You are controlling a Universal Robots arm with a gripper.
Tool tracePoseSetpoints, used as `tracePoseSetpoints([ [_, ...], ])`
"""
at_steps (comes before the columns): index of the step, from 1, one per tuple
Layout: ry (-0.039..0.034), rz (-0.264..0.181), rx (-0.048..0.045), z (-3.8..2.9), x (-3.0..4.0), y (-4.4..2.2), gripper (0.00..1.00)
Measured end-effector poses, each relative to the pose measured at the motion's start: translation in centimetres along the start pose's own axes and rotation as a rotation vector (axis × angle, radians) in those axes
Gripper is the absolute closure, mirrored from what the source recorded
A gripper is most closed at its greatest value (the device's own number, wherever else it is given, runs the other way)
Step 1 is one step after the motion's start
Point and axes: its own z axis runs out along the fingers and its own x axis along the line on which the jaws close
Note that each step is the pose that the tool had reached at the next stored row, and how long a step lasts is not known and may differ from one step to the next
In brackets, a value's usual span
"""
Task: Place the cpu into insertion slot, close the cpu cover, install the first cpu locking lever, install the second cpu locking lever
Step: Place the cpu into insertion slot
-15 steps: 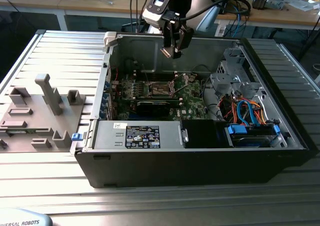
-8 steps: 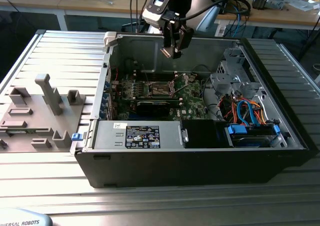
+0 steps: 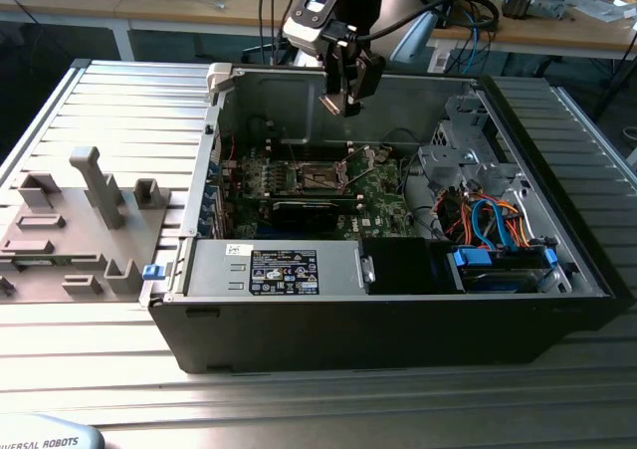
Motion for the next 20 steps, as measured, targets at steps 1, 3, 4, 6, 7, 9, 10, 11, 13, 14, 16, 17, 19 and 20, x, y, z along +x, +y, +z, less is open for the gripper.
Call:
tracePoseSetpoints([
  [1, 0.0000, 0.001, 0.0000, 0.00, 0.00, 0.00, 0.46],
  [3, -0.0001, 0.001, 0.0000, 0.00, 0.00, 0.00, 0.46],
  [4, -0.0001, 0.002, 0.0000, 0.00, 0.00, 0.00, 0.46],
  [6, -0.0002, 0.003, 0.0000, 0.00, 0.00, 0.00, 0.46],
  [7, -0.0002, 0.003, 0.0000, 0.00, 0.00, 0.00, 0.46],
  [9, -0.0003, 0.005, 0.0000, 0.00, 0.00, 0.00, 0.46],
  [10, -0.0004, 0.005, -0.0001, 0.00, 0.00, 0.00, 0.46],
  [11, -0.0003, 0.005, -0.0001, 0.00, 0.00, 0.00, 0.46],
  [13, -0.0005, 0.006, 0.0000, 0.00, 0.00, 0.00, 0.46],
  [14, -0.0005, 0.007, 0.0000, 0.00, 0.00, 0.00, 0.46],
  [16, -0.0005, 0.008, -0.0001, 0.00, 0.00, 0.00, 0.46],
  [17, -0.0005, 0.008, -0.0001, 0.00, 0.00, 0.00, 0.46],
  [19, -0.0007, 0.010, -0.0001, 0.00, 0.00, 0.00, 0.46],
  [20, -0.0007, 0.010, -0.0001, 0.00, 0.00, 0.00, 0.46],
])
